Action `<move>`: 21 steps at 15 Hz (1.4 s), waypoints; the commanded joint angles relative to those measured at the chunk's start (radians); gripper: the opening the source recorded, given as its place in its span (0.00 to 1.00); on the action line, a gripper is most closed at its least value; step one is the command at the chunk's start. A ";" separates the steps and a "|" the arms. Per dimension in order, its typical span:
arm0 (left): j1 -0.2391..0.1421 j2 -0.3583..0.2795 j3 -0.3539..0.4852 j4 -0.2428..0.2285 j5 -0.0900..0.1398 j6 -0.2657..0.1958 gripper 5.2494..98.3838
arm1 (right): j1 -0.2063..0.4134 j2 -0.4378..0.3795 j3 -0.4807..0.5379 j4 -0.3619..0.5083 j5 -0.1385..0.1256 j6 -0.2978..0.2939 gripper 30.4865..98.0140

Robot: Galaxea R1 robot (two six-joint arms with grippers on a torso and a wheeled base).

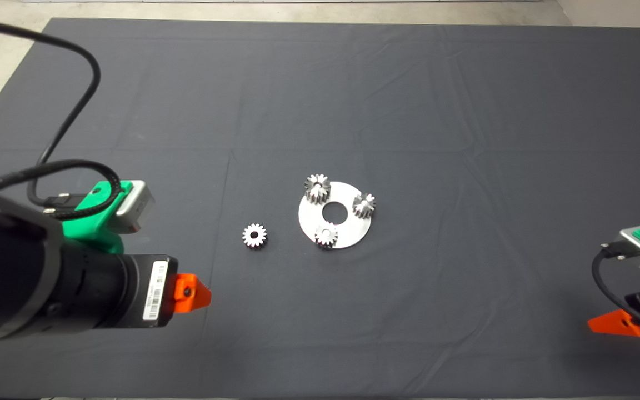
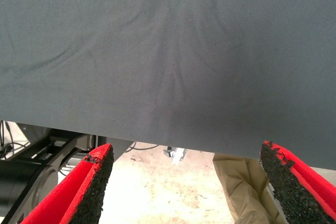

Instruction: Remove an incorrectly installed larger gear and replace it with the correct smaller gear

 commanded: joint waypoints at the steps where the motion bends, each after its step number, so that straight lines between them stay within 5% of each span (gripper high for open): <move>1: -0.011 0.018 0.002 -0.008 0.069 0.030 0.99 | 0.007 0.004 0.004 -0.030 -0.060 0.009 0.64; 3: 0.001 0.035 -0.040 -0.012 0.055 0.050 0.99 | 0.007 -0.008 -0.004 -0.030 -0.066 0.009 0.64; 5: 0.107 0.085 -0.134 -0.011 0.058 0.129 0.99 | 0.006 -0.030 -0.013 -0.030 -0.074 -0.003 0.64; 7: 0.166 0.158 -0.230 -0.005 0.060 0.172 0.99 | 0.001 -0.033 -0.011 -0.029 -0.083 -0.008 0.64; 12: 0.198 0.326 -0.357 -0.001 0.061 0.185 0.99 | 0.001 -0.083 0.019 -0.029 -0.083 -0.011 0.64; 15: 0.204 0.355 -0.416 0.003 0.064 0.192 0.99 | 0.004 -0.174 0.027 -0.026 -0.082 -0.057 0.64; 18: 0.232 0.386 -0.513 0.069 0.066 0.281 0.99 | 0.009 -0.248 0.027 -0.024 -0.080 -0.128 0.64; 21: 0.311 0.412 -0.557 0.218 0.067 0.334 0.99 | 0.009 -0.255 0.027 -0.024 -0.077 -0.155 0.64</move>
